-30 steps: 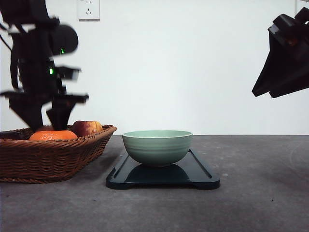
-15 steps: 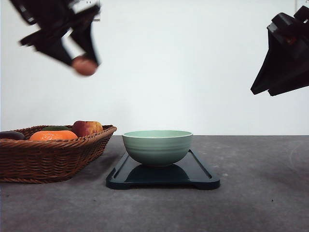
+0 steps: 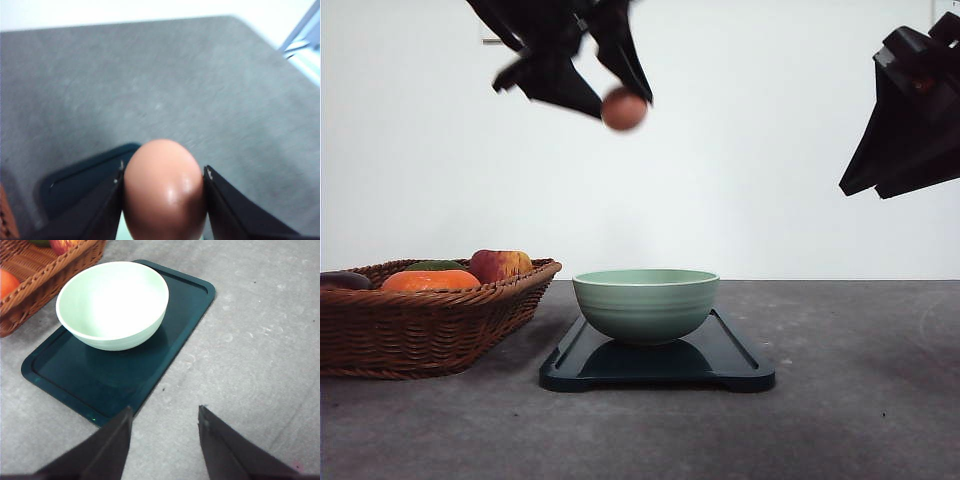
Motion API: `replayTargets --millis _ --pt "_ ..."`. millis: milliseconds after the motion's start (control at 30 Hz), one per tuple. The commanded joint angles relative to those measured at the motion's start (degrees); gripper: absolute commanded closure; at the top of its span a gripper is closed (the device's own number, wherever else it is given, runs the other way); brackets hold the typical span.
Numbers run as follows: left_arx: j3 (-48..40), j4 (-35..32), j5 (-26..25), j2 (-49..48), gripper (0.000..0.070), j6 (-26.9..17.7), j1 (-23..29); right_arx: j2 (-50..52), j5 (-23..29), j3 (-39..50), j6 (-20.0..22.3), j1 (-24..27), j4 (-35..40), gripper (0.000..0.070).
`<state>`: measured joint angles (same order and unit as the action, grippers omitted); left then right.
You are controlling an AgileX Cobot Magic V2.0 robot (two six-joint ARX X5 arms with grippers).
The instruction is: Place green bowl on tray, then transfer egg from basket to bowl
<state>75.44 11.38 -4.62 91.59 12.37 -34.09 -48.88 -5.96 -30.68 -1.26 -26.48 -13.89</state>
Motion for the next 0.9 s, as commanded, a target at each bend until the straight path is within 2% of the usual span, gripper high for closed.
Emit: replayTargets --millis 0,267,533,867 --pt "1.03 -0.35 3.58 2.31 0.0514 -2.02 -1.48 -0.46 0.00 -0.26 0.46 -0.28 0.57 0.0440" --pt "1.03 -1.17 5.30 9.74 0.0514 -2.29 -4.50 -0.46 0.00 -0.26 0.46 -0.28 0.55 0.0440" --pt "1.03 -0.92 6.20 16.02 0.0514 -2.22 -4.66 -0.46 0.00 -0.26 0.46 -0.28 0.57 0.0440" --pt "1.03 -2.35 6.21 19.50 0.0514 -2.24 -4.67 -0.46 -0.02 -0.26 0.42 -0.30 0.57 0.0440"
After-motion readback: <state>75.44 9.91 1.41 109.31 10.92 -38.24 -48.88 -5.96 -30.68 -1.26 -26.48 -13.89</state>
